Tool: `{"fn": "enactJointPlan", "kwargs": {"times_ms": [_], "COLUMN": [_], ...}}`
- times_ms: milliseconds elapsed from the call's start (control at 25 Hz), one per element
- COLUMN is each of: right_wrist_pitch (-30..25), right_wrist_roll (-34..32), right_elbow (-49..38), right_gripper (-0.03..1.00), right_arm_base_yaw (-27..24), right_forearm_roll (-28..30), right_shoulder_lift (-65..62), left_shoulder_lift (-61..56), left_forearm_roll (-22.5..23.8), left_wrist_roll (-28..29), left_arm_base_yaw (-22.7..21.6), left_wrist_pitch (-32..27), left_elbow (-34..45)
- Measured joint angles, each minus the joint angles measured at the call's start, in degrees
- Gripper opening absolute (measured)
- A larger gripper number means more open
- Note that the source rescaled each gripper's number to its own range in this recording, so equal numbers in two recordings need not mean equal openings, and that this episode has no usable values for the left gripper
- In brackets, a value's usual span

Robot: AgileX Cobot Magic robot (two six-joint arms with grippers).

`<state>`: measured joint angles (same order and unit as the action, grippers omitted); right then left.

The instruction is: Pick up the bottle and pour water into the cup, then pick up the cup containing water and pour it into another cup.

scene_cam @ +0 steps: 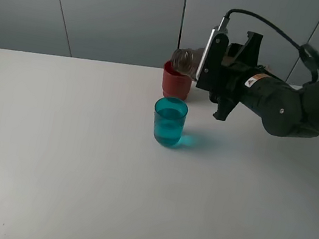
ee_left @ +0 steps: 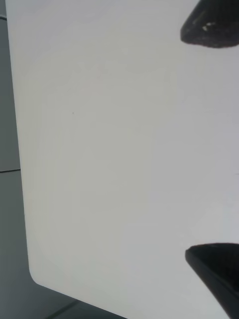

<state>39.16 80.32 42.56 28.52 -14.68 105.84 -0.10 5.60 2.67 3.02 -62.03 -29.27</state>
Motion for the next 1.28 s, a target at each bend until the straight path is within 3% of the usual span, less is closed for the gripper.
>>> {"fn": "enactJointPlan", "kwargs": {"times_ms": [200,480,600,720,960,1280], "right_wrist_pitch": [-0.05,-0.05,-0.05,1.31,3.00,15.37], "right_wrist_roll": [-21.20,-58.26,-69.52,-74.25,-75.34,-75.82], "right_elbow": [0.00,0.00,0.00,-1.23,-2.14,-3.42], "right_gripper": [0.03,0.03,0.03,0.03,0.03,0.03], "right_arm_base_yaw": [-0.43,-5.75,-8.75,-11.67,-15.36,-15.36], "right_forearm_roll": [2.59,17.65,22.39,23.62,23.46,19.88], "right_shoulder_lift": [-3.34,-3.95,-3.95,-3.95,0.05,8.34], "left_shoulder_lift": [0.00,0.00,0.00,0.00,0.00,0.00], "left_forearm_roll": [0.00,0.00,0.00,0.00,0.00,0.00], "left_wrist_roll": [0.00,0.00,0.00,0.00,0.00,0.00], "left_arm_base_yaw": [0.00,0.00,0.00,0.00,0.00,0.00], "left_wrist_pitch": [0.00,0.00,0.00,0.00,0.00,0.00], "left_elbow": [0.00,0.00,0.00,0.00,0.00,0.00]}}
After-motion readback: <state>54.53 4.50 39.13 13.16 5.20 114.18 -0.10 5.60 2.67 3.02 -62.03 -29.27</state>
